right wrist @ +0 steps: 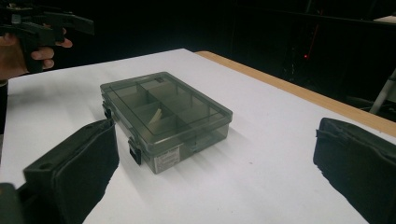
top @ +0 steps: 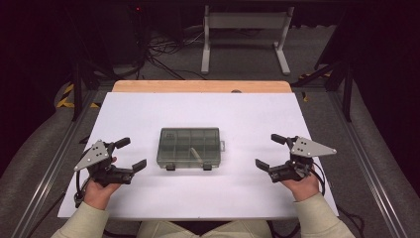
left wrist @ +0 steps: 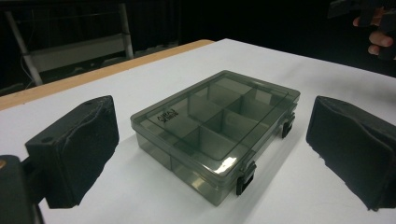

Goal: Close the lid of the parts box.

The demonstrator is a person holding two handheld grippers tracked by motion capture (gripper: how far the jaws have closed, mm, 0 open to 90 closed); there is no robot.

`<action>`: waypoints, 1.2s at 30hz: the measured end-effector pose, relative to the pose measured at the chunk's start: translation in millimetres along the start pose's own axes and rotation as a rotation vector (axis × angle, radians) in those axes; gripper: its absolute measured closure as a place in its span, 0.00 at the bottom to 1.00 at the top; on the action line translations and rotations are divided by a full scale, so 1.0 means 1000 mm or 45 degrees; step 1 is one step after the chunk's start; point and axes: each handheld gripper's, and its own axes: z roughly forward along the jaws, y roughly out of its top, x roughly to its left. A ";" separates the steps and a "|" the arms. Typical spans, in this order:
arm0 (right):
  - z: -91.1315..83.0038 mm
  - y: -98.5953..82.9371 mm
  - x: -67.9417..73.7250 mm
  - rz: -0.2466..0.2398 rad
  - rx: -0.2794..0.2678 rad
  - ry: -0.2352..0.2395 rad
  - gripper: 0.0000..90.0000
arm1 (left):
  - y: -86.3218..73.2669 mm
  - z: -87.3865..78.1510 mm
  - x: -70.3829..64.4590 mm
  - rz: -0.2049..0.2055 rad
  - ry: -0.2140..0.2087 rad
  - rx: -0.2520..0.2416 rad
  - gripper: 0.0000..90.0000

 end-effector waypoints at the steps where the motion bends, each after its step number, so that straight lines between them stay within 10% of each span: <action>1: -0.001 -0.005 0.000 0.004 0.004 -0.005 0.01 | -0.004 0.000 0.000 0.001 0.001 0.006 0.03; 36: 0.005 -0.057 -0.001 0.055 0.067 -0.027 0.01 | -0.039 0.005 0.001 -0.021 0.017 0.050 0.03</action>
